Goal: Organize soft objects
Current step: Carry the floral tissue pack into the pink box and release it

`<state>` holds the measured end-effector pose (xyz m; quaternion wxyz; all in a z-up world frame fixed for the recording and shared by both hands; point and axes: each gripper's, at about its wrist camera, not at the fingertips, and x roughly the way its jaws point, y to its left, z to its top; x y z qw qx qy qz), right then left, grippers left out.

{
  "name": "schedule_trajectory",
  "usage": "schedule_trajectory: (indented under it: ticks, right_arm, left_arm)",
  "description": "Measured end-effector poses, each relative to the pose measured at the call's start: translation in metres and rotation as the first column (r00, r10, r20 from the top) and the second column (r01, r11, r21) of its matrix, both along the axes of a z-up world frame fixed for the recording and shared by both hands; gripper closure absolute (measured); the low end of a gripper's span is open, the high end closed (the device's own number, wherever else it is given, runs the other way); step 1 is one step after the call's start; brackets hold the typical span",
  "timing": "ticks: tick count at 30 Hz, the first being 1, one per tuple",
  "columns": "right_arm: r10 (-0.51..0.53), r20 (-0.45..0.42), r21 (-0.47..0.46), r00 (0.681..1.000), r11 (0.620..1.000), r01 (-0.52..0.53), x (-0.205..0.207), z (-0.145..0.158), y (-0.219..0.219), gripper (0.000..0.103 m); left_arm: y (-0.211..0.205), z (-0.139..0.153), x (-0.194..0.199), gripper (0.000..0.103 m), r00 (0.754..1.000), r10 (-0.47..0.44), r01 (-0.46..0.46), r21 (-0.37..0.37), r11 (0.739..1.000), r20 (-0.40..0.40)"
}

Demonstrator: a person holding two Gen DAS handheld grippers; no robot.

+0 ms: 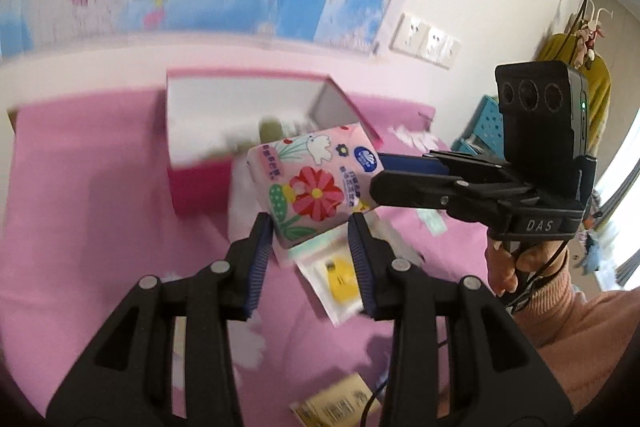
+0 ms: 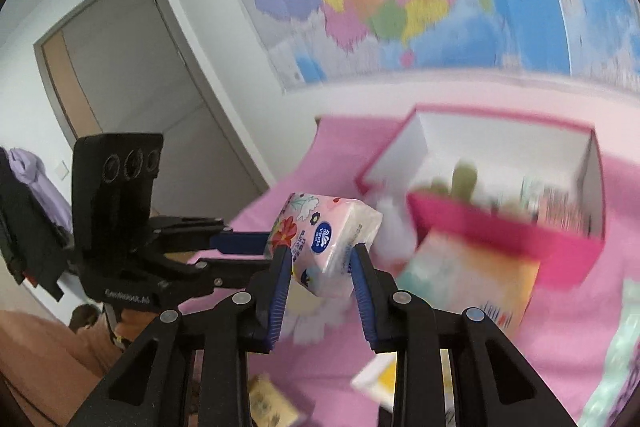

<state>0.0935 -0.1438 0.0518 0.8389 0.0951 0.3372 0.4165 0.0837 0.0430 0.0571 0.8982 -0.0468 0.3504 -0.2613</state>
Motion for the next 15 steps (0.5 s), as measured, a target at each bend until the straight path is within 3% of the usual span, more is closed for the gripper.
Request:
schedule_trajectory:
  ticks: [7,15]
  right_arm:
    - [-0.031,0.025,0.055,0.999,0.998,0.03,0.056,0.02,0.006,0.07]
    - [-0.079,-0.098,0.076,0.992,0.993,0.087,0.118,-0.002,0.005,0.07]
  left_arm:
    - [0.001,0.021,0.053,0.063,0.998,0.066,-0.066,0.023,0.998,0.013]
    - [-0.001,0.0,0.117,0.063,0.99,0.123,-0.119,0.059,0.991,-0.072]
